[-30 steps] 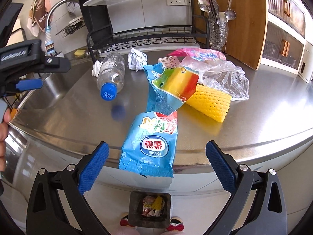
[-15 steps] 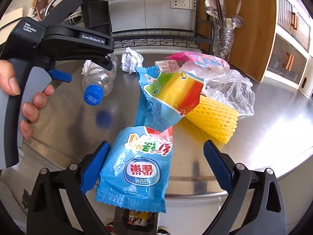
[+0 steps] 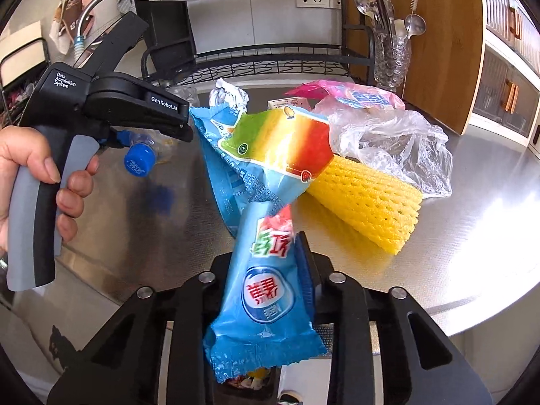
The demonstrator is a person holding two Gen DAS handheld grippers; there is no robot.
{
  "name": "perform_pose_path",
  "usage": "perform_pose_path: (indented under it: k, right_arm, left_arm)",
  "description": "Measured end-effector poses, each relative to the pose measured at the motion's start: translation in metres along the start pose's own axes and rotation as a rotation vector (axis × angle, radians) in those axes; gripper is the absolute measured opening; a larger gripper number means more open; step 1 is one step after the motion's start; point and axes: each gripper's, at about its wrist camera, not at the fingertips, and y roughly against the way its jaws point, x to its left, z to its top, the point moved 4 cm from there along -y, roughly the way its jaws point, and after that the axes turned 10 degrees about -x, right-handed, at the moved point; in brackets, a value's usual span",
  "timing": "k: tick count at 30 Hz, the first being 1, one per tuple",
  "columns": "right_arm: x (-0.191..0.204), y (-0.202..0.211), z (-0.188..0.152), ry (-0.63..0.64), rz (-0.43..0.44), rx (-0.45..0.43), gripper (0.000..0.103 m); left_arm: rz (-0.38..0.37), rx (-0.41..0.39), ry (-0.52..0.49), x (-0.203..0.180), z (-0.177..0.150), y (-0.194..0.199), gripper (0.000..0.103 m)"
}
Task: Collect trash
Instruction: 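Grasp the plastic bottle with left tool while right tool grasps blue wrapper, then carry the bottle and blue wrapper down toward the trash bin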
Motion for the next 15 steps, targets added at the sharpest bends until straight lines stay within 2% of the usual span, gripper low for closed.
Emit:
perform_pose_path:
  k: [5,10,15]
  right_arm:
    - [-0.001,0.001,0.004,-0.032,0.018,-0.003,0.007]
    - [-0.002,0.01,0.01,-0.059,0.033,-0.005,0.004]
    - [0.004,0.038,0.025,-0.064,0.043,-0.04,0.004]
  left_arm:
    - [0.019,-0.03,-0.024,0.004,-0.002,0.01,0.056]
    - [0.029,-0.069,-0.03,0.011,0.0,0.042,0.056]
    - [0.037,-0.126,-0.032,0.019,0.006,0.095,0.056]
